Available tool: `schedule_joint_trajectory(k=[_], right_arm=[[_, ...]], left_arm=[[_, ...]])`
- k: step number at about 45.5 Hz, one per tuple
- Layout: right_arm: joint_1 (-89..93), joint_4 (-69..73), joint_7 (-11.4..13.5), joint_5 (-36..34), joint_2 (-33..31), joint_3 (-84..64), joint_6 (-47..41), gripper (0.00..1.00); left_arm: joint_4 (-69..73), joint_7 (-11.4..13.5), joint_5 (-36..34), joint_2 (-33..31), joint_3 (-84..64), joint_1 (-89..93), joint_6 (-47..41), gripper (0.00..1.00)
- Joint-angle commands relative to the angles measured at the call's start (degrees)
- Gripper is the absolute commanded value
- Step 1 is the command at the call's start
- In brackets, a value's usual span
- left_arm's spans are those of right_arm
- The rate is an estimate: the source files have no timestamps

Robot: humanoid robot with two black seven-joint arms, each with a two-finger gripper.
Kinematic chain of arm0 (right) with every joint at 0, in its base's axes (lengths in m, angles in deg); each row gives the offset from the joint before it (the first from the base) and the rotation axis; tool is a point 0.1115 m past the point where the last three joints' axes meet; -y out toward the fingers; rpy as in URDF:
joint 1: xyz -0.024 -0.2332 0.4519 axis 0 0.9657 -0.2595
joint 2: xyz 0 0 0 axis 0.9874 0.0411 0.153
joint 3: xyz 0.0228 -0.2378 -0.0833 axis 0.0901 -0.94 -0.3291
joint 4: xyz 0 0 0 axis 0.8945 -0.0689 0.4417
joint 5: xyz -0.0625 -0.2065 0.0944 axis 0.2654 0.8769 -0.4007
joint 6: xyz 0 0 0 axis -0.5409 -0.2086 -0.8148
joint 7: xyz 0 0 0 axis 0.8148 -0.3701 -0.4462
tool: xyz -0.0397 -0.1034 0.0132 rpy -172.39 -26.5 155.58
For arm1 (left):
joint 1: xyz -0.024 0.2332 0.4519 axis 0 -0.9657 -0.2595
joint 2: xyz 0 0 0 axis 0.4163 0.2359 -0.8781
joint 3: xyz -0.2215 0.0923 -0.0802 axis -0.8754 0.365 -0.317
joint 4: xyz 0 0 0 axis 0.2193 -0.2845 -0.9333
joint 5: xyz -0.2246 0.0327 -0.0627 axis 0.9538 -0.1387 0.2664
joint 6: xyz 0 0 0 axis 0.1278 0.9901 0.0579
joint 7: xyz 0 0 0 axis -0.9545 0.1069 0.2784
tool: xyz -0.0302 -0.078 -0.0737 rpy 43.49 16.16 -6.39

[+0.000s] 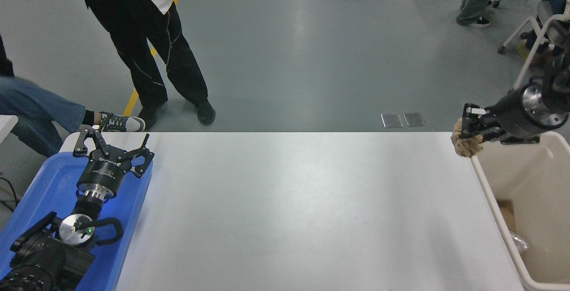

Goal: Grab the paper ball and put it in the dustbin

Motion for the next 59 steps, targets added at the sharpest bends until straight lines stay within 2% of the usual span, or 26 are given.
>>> schedule_joint_trajectory(k=[1,8,13,27,45,46,47,48,49,50,59], right_arm=[[20.86,-15.83,0.13,-2.7,-3.19,-0.39,12.05,0.0],[37.3,-29.63,0.13,-14.56,-3.46,1.89,17.15,0.0],[45.92,-36.49,0.13,-18.62,-3.28,5.23,18.82,0.0],[61.92,-46.34,1.01,-18.79,-1.71,20.43,21.11,0.0],[62.81,-46.61,1.8,-17.83,-0.73,21.14,22.78,0.0],[62.89,-46.34,1.89,-17.92,-0.65,21.14,22.6,0.06],[62.9,-46.17,2.06,-17.92,-0.65,21.23,22.52,0.31],[62.9,-46.25,2.33,-17.92,-0.65,21.23,22.51,0.63],[62.98,-46.51,2.42,-18.0,-0.82,21.32,22.69,0.91],[62.98,-46.52,2.51,-18.09,-0.82,21.32,22.78,1.0],[62.46,-45.55,2.42,-18.0,-1.0,23.34,22.25,1.0]], left_arm=[[0.0,0.0,-0.01,0.0,0.0,0.0,0.0,0.99],[0.0,0.0,-0.01,0.0,0.0,0.0,0.0,0.99],[0.0,0.0,-0.01,0.0,0.0,0.0,0.0,0.99],[0.0,0.09,-0.01,0.0,-0.08,0.0,0.0,0.99],[0.0,0.09,-0.01,-0.08,-0.09,0.0,0.0,0.99],[0.0,0.09,-0.01,-0.08,-0.09,0.0,0.0,0.99],[0.0,0.09,-0.01,-0.08,-0.09,0.0,0.0,0.99],[0.0,0.09,-0.01,-0.08,-0.09,0.0,0.0,0.99],[0.0,0.09,-0.01,-0.08,-0.09,0.0,0.0,0.99],[0.0,0.09,-0.01,-0.08,-0.09,0.0,0.0,0.99],[0.0,0.09,-0.01,-0.08,-0.09,0.0,0.0,0.99]])
